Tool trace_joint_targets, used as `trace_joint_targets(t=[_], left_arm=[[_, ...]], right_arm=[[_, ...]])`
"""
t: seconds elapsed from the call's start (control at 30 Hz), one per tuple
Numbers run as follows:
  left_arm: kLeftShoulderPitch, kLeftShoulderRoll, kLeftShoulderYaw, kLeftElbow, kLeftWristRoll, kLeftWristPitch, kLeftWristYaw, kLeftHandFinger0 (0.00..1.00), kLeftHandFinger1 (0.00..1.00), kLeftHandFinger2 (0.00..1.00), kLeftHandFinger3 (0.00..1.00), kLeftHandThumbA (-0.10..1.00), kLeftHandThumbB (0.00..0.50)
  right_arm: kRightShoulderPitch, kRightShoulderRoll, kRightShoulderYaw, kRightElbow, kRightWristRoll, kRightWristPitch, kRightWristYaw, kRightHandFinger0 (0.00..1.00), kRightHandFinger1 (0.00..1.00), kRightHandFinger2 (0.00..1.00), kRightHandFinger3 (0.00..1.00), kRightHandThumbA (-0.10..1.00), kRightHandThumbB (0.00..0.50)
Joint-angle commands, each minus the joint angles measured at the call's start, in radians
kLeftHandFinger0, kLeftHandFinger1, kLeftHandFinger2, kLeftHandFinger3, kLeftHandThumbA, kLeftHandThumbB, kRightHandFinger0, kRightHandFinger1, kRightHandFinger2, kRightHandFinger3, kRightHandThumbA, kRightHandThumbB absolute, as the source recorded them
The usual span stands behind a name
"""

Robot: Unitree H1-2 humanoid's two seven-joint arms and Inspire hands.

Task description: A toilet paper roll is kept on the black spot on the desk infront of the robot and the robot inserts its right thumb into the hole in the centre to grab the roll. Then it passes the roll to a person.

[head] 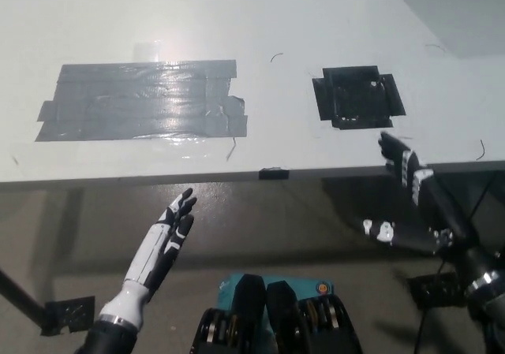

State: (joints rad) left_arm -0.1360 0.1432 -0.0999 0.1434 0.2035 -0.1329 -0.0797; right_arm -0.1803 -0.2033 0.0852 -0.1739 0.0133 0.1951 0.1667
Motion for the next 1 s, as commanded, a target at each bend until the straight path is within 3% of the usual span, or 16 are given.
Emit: trace_joint_targets(t=[0.0, 0.27, 0.47, 0.97], left_arm=[[0.006, 0.003, 0.008, -0.034, -0.016, -0.019, 0.004, 1.0, 1.0, 1.0, 1.0, 1.0, 0.107], [0.036, -0.006, 0.009, -0.036, -0.024, -0.017, 0.008, 1.0, 1.0, 1.0, 1.0, 1.0, 0.101], [0.038, -0.005, 0.007, -0.033, -0.004, -0.032, 0.02, 1.0, 1.0, 1.0, 1.0, 1.0, 0.09], [0.107, -0.01, 0.026, -0.087, -0.01, -0.02, 0.026, 1.0, 1.0, 1.0, 1.0, 1.0, 0.078]], right_arm=[[0.022, 0.023, -0.03, 0.084, 0.003, -0.179, -0.03, 1.0, 1.0, 1.0, 1.0, 0.94, 0.239], [0.042, 0.023, -0.012, 0.263, -0.05, -0.275, -0.038, 1.0, 1.0, 1.0, 1.0, 0.96, 0.248], [0.034, 0.018, -0.017, 0.328, -0.042, -0.277, -0.024, 1.0, 1.0, 1.0, 1.0, 0.91, 0.212], [0.035, 0.023, 0.012, 0.347, -0.06, -0.289, -0.01, 1.0, 1.0, 1.0, 1.0, 0.89, 0.225]])
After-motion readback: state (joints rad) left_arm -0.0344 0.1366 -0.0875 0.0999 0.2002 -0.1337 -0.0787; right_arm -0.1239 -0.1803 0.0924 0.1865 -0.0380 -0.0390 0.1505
